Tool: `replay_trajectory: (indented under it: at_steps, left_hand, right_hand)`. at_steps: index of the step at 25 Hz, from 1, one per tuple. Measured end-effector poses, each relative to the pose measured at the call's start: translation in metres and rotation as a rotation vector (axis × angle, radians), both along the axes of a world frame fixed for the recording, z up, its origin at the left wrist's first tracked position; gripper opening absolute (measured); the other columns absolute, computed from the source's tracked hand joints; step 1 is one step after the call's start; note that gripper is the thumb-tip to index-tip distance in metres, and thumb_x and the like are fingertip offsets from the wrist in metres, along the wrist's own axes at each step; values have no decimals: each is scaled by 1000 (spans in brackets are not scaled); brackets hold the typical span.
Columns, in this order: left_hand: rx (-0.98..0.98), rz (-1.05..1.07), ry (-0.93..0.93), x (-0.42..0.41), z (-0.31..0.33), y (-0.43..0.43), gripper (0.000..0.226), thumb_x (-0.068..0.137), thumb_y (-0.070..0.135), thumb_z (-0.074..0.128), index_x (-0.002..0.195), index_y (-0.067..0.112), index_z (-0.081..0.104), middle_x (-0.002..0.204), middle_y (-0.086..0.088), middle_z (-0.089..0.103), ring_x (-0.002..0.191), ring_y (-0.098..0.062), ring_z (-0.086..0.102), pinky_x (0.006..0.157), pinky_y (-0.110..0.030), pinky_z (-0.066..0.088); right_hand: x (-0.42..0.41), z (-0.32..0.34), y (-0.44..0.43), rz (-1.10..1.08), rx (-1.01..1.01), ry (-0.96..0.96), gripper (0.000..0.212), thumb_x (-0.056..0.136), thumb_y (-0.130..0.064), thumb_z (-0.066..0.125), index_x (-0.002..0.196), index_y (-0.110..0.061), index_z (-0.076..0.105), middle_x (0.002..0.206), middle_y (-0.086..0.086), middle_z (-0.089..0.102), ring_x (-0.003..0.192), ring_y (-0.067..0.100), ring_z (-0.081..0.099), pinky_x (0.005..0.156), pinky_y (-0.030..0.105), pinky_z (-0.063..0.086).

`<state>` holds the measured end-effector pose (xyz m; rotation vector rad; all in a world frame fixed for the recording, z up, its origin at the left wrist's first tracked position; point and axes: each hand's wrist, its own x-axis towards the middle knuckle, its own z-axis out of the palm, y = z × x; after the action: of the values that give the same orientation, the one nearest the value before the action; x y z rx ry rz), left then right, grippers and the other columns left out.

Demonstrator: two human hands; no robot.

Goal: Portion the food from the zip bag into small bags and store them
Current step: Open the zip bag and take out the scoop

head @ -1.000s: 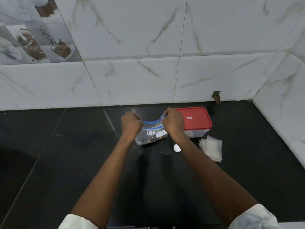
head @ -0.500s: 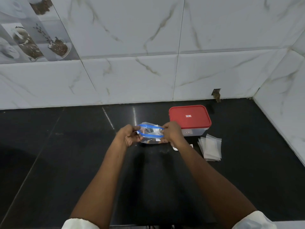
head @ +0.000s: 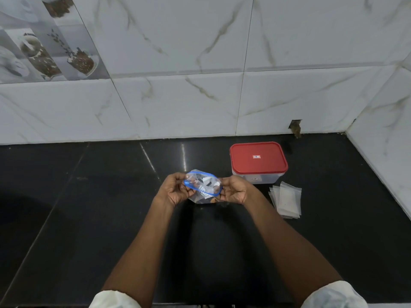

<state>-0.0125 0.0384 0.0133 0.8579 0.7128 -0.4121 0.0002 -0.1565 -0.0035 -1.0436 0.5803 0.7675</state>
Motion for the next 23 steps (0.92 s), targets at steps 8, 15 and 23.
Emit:
replay_trajectory:
  at_steps: [8, 15, 23]
  left_hand:
    - [27, -48, -56, 0, -5, 6, 18, 88, 13, 54, 98, 10, 68, 82, -11, 75, 68, -24, 74, 67, -35, 62]
    - [73, -66, 11, 1, -5, 8, 15, 86, 23, 71, 89, 10, 65, 89, -10, 68, 76, -23, 67, 71, -35, 53]
    - [679, -244, -241, 1, 2, -10, 59, 74, -22, 67, 128, 0, 58, 109, -21, 65, 75, -24, 65, 47, -22, 53]
  right_hand:
    - [8, -6, -3, -225, 134, 1, 25, 96, -24, 52, 108, -2, 60, 91, 16, 72, 80, 29, 71, 76, 42, 56]
    - [8, 9, 2, -160, 94, -25, 33, 82, -25, 67, 109, -8, 59, 99, 11, 66, 87, 26, 64, 80, 38, 49]
    - [-4, 21, 28, -18, -383, -315, 69, 74, 13, 67, 134, -11, 43, 121, 13, 54, 92, 24, 60, 54, 27, 47]
